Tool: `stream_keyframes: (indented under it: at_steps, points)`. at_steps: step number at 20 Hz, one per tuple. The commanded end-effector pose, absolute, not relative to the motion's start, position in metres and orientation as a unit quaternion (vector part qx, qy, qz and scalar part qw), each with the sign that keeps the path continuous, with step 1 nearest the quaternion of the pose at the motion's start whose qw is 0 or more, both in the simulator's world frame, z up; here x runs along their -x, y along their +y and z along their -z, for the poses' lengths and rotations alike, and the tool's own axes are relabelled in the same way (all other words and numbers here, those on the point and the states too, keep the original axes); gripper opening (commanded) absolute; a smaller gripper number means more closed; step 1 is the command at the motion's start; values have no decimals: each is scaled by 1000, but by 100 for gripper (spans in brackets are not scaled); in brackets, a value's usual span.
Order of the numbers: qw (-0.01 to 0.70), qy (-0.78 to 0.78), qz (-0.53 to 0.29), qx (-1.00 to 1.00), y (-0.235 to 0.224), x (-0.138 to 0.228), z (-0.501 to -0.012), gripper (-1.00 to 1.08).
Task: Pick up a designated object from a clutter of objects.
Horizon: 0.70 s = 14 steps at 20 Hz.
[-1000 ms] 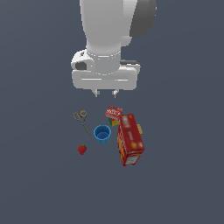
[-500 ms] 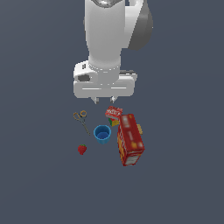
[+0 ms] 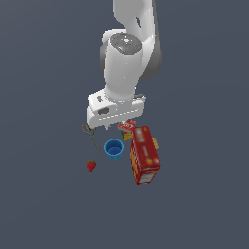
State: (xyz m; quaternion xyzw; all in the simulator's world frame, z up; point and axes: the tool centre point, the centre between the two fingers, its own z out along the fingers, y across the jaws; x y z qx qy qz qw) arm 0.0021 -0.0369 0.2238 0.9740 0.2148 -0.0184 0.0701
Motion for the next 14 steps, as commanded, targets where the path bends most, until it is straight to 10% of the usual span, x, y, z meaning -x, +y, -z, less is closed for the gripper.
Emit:
stream_keyframes:
  at_steps: [1, 14]
  points:
    - [79, 263, 23, -961, -38, -2, -205, 28]
    - [98, 481, 45, -870, -31, 12, -120, 28]
